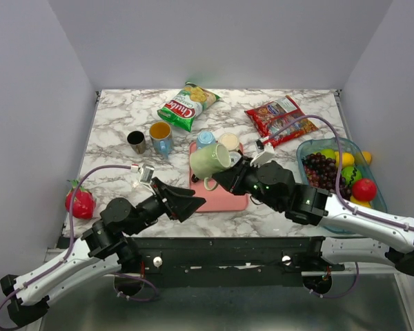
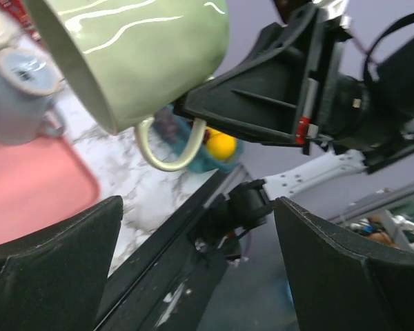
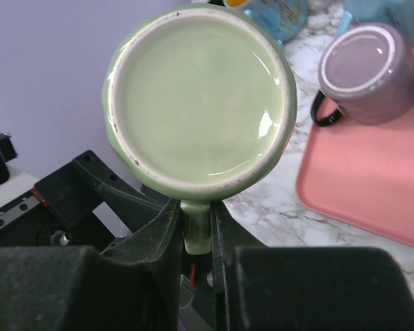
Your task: Turn the mug right side up
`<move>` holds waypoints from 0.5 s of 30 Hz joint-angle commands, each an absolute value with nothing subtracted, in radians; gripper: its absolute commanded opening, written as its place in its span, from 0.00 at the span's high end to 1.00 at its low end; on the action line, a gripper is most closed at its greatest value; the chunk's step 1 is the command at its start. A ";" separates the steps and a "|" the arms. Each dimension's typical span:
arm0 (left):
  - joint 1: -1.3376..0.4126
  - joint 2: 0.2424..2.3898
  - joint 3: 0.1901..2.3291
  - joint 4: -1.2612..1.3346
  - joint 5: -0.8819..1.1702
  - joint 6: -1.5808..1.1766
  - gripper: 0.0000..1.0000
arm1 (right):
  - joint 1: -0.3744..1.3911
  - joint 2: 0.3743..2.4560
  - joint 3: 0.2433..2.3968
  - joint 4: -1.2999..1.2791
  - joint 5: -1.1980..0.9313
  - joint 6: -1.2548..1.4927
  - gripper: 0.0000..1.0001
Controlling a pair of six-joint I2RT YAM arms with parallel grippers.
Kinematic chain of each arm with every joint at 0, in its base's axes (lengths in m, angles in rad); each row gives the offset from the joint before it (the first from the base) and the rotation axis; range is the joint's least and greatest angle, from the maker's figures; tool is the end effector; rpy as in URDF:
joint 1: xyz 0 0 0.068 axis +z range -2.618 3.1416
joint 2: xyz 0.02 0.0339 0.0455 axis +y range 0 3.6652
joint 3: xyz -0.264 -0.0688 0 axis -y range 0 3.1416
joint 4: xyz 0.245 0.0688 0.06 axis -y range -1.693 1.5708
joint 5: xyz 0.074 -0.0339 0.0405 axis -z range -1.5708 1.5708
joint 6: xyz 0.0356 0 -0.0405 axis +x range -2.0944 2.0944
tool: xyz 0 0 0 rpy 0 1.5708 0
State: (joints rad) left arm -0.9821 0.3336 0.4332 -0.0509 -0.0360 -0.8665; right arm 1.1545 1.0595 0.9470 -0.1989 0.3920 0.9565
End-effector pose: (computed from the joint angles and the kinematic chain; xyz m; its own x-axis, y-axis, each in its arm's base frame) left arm 0.0665 -0.0973 0.2893 -0.6007 -0.4719 -0.6454 0.5458 0.3478 -0.7623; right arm 0.1106 0.2165 0.3431 -0.6419 0.4157 -0.6443 -0.3012 0.6361 0.7104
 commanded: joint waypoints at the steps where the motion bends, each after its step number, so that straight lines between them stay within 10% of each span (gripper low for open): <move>1: -0.983 0.351 0.445 0.161 0.098 -0.890 0.01 | 1.152 0.976 0.985 -0.017 0.384 0.894 0.99; 15: -0.985 0.532 0.495 0.451 0.078 -0.977 0.10 | 1.151 0.922 1.020 0.060 0.203 0.894 0.99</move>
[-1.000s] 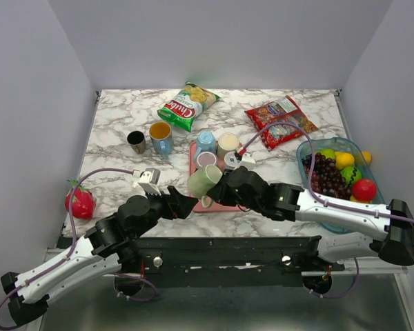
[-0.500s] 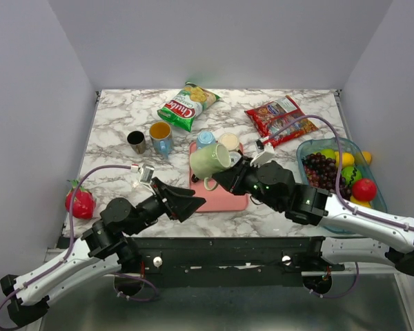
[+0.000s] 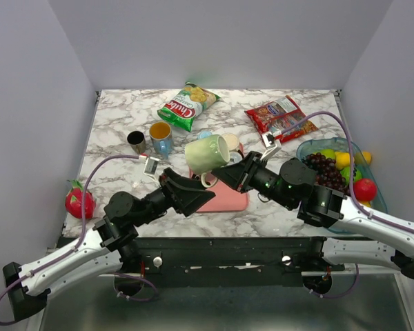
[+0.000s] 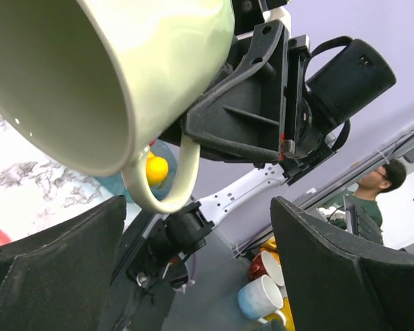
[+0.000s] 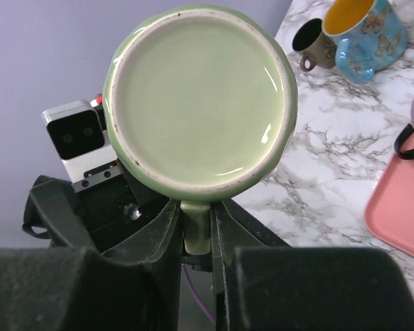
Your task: Turn the mug right side up
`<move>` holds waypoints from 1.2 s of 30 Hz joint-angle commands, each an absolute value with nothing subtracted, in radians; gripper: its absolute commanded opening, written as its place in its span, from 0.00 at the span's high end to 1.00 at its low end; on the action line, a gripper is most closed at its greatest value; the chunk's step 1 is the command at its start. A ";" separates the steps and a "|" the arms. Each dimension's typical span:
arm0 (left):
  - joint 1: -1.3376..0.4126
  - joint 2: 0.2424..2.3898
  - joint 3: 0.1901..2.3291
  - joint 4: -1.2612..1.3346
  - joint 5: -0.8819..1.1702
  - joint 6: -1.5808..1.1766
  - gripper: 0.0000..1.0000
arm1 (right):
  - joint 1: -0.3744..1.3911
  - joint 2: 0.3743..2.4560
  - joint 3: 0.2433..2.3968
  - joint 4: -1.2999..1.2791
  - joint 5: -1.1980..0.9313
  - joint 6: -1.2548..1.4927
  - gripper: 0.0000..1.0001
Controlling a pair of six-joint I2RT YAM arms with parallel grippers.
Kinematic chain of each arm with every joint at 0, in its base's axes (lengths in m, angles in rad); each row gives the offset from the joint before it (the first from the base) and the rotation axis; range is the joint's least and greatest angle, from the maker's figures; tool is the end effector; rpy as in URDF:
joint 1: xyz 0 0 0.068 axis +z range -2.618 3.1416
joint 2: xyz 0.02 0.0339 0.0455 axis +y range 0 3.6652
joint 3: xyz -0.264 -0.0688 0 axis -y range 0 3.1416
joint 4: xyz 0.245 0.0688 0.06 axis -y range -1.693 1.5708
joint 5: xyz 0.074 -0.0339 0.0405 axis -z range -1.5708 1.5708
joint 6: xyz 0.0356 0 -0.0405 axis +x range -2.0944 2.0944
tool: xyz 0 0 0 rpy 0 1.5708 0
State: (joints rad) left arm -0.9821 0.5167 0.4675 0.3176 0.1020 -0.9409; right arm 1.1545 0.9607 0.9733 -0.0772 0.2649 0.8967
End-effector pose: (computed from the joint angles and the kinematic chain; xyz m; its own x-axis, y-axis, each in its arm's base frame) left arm 0.0767 -0.1215 0.3208 -0.6259 -0.5103 -0.5898 0.6385 0.0991 -0.7633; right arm 0.0979 0.1984 0.3860 -0.6234 0.4547 -0.6361 -0.4646 0.4389 0.7691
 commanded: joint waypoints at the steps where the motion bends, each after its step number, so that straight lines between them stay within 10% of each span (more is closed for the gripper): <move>1: -0.983 0.532 0.494 0.462 0.068 -0.985 0.13 | 1.152 0.920 1.019 0.069 0.193 0.894 0.99; 19: -0.983 0.624 0.531 0.575 0.034 -1.014 0.51 | 1.152 0.910 0.971 0.132 0.104 0.913 0.99; 26: -0.983 0.626 0.546 0.581 -0.021 -0.928 1.00 | 1.147 0.887 0.910 0.115 0.124 0.919 0.99; 31: -0.982 0.658 0.597 0.505 -0.032 -0.845 1.00 | 1.146 0.880 0.919 0.031 0.167 0.894 0.98; 36: -0.983 0.672 0.656 0.317 -0.139 -0.766 1.00 | 1.146 0.879 0.939 -0.057 0.250 0.861 0.28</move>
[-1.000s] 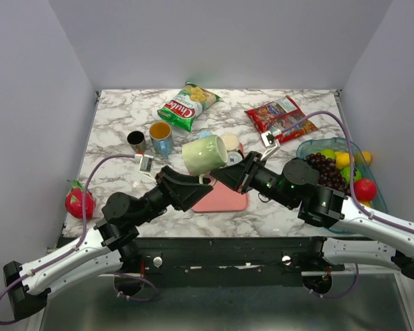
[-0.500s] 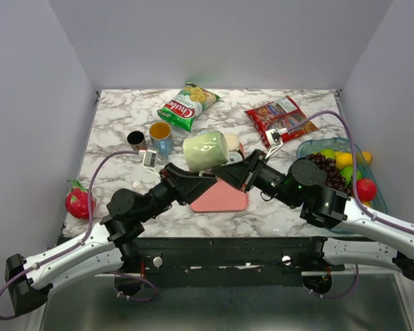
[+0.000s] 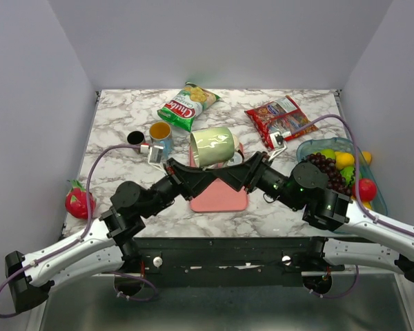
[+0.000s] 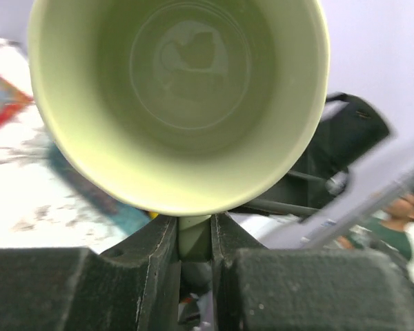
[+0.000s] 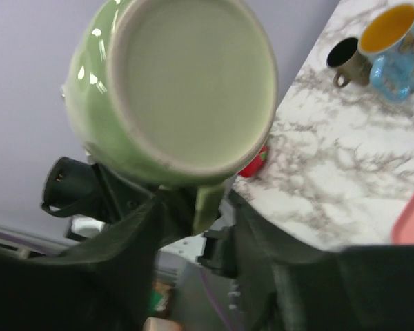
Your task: Turn the mug right side up
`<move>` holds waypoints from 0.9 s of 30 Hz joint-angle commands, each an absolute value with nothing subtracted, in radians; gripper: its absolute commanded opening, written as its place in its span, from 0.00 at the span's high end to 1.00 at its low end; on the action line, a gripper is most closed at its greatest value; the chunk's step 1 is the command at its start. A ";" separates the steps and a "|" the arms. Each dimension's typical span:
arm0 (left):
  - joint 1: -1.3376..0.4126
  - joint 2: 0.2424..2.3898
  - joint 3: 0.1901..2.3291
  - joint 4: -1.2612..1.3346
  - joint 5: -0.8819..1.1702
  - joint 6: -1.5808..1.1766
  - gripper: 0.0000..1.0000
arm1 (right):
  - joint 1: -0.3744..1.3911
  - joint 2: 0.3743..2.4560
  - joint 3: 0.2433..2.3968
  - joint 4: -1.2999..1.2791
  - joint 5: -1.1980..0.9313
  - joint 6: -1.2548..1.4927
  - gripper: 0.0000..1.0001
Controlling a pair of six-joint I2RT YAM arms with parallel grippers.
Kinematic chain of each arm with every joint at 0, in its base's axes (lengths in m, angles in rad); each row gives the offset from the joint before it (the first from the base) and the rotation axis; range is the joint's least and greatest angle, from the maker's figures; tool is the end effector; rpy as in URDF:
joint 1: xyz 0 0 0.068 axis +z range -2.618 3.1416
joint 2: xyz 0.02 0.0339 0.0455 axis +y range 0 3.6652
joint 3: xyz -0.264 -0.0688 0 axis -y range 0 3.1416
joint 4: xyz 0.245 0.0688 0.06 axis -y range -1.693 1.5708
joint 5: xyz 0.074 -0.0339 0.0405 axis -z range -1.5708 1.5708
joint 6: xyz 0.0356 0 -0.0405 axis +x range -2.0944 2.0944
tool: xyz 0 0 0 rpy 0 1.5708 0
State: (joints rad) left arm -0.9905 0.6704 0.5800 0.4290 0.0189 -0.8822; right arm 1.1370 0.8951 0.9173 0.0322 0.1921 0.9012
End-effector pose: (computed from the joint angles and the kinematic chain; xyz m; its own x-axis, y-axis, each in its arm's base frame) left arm 0.0904 -0.1391 0.3516 -0.5374 -0.5883 -0.6042 0.6782 0.1244 -0.7243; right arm 0.0933 0.1852 0.3908 -0.6214 0.4897 -0.6116 -0.5210 0.3248 0.7894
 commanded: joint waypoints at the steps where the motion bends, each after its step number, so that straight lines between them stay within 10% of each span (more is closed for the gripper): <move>1: -0.983 0.672 0.667 0.283 -0.167 -0.737 1.00 | 1.146 0.877 0.939 -0.092 0.268 0.858 0.23; 6: -0.983 0.686 0.767 0.010 -0.398 -0.641 1.00 | 1.146 0.839 0.908 -0.195 0.371 0.854 0.00; 13: -0.911 0.831 1.000 -0.541 -0.807 -0.523 1.00 | 1.146 0.781 0.870 -0.434 0.494 0.926 0.00; 27: -0.123 1.141 1.042 -0.595 -0.457 -0.537 1.00 | 1.128 0.839 0.913 -0.592 0.554 0.910 0.00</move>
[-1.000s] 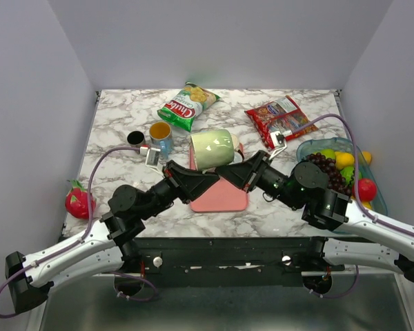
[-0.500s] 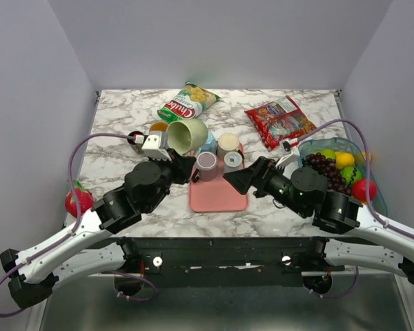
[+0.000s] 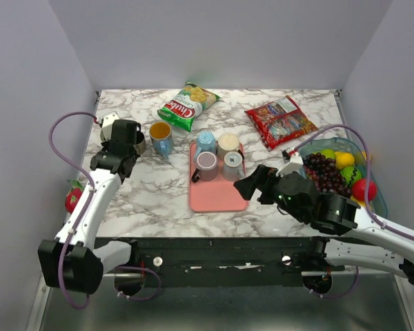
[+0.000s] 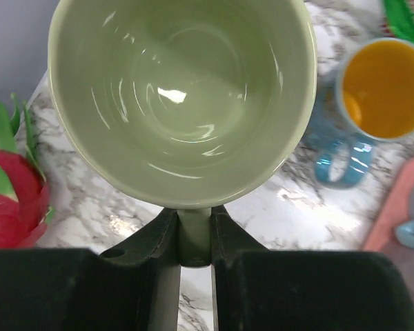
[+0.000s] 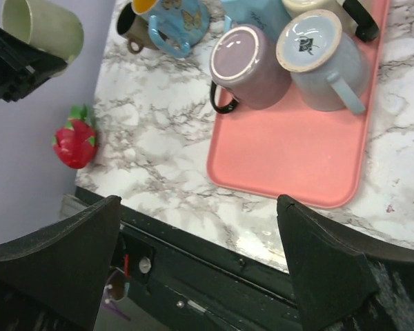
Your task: Turn the mug right side up
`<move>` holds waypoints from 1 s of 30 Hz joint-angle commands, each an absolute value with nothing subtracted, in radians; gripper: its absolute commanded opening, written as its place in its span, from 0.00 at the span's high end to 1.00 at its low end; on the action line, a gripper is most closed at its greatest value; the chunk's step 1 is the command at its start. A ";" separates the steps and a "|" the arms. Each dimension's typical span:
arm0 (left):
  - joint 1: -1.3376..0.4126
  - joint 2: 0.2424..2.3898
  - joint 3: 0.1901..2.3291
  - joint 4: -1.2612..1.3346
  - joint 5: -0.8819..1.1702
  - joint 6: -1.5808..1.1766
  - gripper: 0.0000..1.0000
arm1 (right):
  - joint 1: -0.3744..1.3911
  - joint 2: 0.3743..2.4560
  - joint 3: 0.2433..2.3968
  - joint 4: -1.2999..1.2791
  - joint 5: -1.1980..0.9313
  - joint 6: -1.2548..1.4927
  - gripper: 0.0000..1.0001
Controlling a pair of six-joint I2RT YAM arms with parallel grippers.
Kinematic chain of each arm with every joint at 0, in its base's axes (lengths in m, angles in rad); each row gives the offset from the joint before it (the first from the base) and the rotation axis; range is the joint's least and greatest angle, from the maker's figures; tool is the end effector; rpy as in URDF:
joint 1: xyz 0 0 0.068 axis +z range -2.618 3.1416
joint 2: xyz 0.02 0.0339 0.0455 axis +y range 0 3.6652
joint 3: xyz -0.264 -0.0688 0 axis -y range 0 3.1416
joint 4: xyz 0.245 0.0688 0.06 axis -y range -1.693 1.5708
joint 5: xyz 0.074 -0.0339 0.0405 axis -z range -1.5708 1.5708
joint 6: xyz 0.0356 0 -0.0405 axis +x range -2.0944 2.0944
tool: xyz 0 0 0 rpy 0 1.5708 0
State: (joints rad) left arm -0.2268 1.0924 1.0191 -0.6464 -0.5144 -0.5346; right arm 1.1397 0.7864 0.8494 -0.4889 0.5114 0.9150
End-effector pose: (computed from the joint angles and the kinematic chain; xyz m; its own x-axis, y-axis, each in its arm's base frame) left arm 0.2243 -0.0338 0.3206 -0.4687 -0.3471 -0.8123 -0.4690 0.8770 -0.1041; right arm 0.0868 0.1471 0.3323 -0.5856 0.3808 -0.7156 -0.2327 0.7666 0.5985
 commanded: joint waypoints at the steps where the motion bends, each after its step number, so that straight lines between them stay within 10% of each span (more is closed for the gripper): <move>1: -0.077 1.150 1.036 -0.585 -0.454 -0.544 1.00 | 1.121 0.851 0.920 -0.618 0.548 0.916 0.00; 30: 0.080 1.612 1.120 -0.456 -0.278 -0.499 1.00 | 1.000 0.900 0.877 -0.598 0.420 0.851 0.00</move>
State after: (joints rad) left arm 0.0727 1.6032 1.0901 -0.5282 -0.2966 -0.5308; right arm 1.0161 0.8940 0.8886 -0.5823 0.4492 0.8631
